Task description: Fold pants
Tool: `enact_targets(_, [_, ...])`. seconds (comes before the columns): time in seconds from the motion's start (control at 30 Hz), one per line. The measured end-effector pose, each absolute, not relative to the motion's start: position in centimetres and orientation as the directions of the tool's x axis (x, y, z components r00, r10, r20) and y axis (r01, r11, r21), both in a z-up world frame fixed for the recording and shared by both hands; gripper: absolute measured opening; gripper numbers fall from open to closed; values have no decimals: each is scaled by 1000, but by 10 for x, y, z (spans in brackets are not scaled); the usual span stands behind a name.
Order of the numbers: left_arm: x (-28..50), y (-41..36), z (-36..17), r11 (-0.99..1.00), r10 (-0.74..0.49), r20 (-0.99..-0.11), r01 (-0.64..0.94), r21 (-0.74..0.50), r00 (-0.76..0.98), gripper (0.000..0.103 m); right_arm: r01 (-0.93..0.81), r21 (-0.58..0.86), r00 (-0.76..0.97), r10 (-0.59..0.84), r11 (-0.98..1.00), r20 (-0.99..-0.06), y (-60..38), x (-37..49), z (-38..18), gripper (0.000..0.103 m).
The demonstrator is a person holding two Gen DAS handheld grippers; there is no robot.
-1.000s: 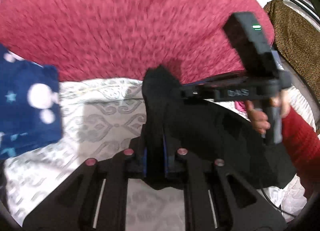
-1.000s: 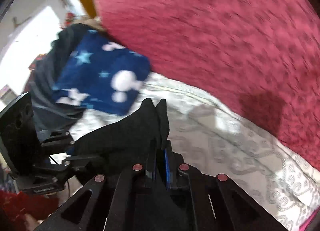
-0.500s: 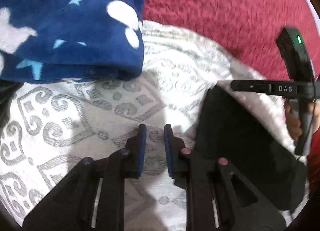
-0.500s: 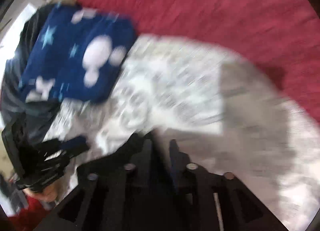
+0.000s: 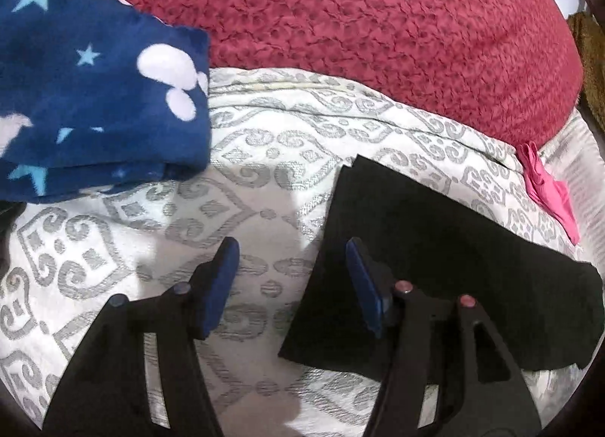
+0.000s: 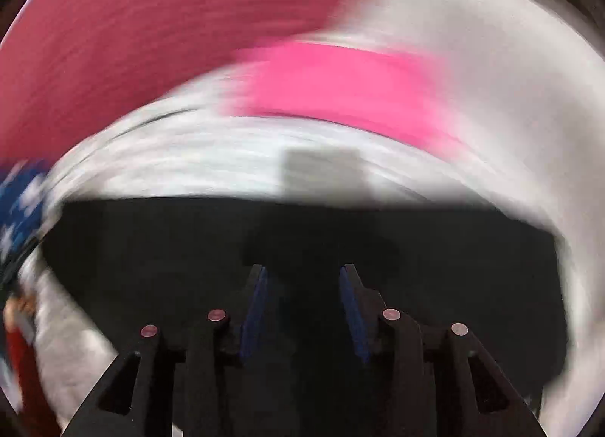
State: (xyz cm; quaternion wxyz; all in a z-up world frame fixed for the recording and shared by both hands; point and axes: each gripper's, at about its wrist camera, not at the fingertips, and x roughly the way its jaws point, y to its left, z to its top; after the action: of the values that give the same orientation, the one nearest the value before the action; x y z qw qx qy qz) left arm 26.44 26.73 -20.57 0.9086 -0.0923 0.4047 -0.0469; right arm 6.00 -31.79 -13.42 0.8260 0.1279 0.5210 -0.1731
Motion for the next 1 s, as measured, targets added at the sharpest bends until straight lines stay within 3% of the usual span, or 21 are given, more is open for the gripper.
enact_targets(0.07, [257, 255, -193, 972, -176, -728, 1, -234, 663, 59, 578, 85, 391, -184, 812, -902, -368, 2, -129, 41])
enact_targets(0.13, [238, 227, -171, 951, -287, -689, 113, -288, 666, 59, 634, 113, 422, -220, 765, -879, -395, -35, -118, 41])
enact_targets(0.27, [210, 146, -130, 942, -328, -677, 284, -180, 659, 60, 644, 96, 441, -267, 759, -857, -435, -50, -111, 54])
enact_targets(0.33, [210, 116, -123, 927, -348, -697, 339, -158, 627, 61, 641, 132, 459, -239, 756, -856, -454, -43, -117, 54])
enact_targets(0.5, [219, 56, -127, 923, -298, -774, 376, -83, 559, 61, 596, 140, 476, -208, 790, -854, -504, -10, -135, 70])
enact_targets(0.73, [221, -5, -159, 920, -243, -852, 388, -51, 464, 61, 541, 179, 482, -129, 822, -867, -539, 40, -166, 71])
enact_targets(0.77, [221, -11, -163, 921, -242, -858, 385, -57, 452, 61, 524, 155, 479, -139, 837, -867, -535, 45, -167, 64])
enact_targets(0.83, [218, -19, -167, 922, -245, -864, 383, -67, 440, 61, 540, -20, 405, -280, 841, -870, -525, 54, -168, 12])
enact_targets(0.87, [217, -23, -168, 922, -242, -866, 382, -65, 438, 61, 568, -51, 387, -322, 821, -864, -526, 52, -166, 0])
enact_targets(0.93, [213, -28, -167, 924, -228, -868, 378, -50, 442, 61, 636, 38, 431, -313, 771, -846, -541, 38, -154, 0])
enact_targets(1.0, [207, -28, -162, 927, -235, -864, 369, -63, 445, 61, 680, 29, 421, -358, 732, -833, -565, 24, -147, 0])
